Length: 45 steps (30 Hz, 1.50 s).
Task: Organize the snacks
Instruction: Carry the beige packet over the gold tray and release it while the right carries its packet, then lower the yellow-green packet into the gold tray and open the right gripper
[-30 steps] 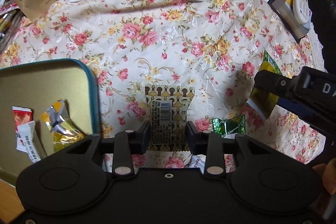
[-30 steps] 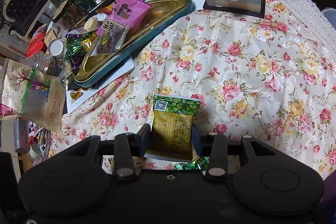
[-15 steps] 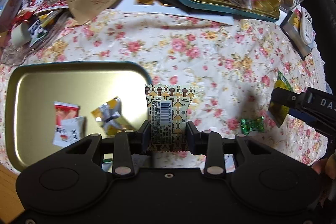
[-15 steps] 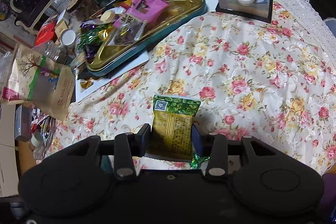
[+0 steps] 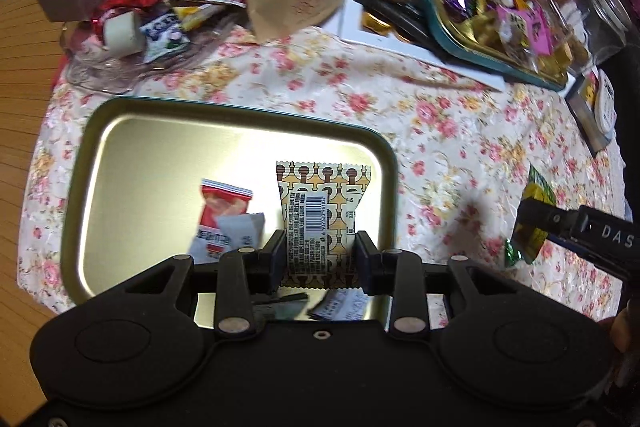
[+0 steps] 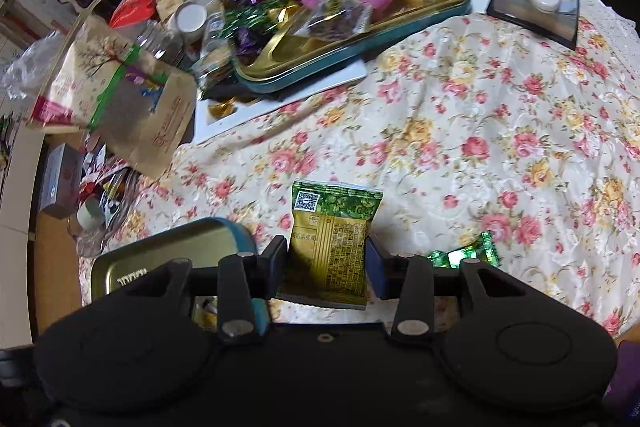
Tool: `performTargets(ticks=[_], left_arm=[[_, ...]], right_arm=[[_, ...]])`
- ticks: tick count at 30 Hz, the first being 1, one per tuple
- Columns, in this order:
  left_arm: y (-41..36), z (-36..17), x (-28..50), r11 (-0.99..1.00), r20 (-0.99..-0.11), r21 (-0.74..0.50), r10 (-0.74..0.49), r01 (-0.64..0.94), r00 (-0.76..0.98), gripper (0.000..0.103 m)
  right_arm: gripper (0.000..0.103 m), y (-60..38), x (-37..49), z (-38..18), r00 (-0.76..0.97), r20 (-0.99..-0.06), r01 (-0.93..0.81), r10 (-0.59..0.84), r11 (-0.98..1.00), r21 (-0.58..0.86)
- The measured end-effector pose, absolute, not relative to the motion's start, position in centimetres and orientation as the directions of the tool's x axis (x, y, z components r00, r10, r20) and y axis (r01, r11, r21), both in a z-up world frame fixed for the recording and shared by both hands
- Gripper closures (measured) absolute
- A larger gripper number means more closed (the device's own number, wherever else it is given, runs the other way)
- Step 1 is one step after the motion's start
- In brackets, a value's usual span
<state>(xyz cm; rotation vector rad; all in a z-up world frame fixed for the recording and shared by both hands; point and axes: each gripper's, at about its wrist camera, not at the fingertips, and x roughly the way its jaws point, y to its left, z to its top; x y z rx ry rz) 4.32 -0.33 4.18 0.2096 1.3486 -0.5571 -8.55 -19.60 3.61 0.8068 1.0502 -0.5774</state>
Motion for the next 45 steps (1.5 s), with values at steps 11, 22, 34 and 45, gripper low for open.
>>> performTargets(ticks=[11,22,34,45], left_arm=[[3.6,4.9,6.4,0.891,-0.95,-0.145,-0.247,0.43,0.192,0.059],[5.4,5.1,7.9,0.935,-0.95,-0.122,-0.207,0.332,0.234,0.058],[3.9,4.0,6.8,0.9,-0.962,-0.178,-0.245,0.398,0.122,0.058],[4.4,3.7,7.1,0.904,-0.96,-0.217,-0.266,0.369,0.087,0.058]], right_arm=[[0.059,-15.3,-5.5,4.4,0.42,-0.908,0.673,0.007,0.669,0.316],[0.059,-12.7,-4.5,4.9,0.426,-0.903,0.622,0.049,0.71,0.332],[0.058,-10.8,-2.9,5.1,0.431,-0.897,0.584,0.092,0.73,0.356],[0.051,-9.0,-1.7,5.9,0.47,-0.878,0.525,0.095,0.769,0.364]])
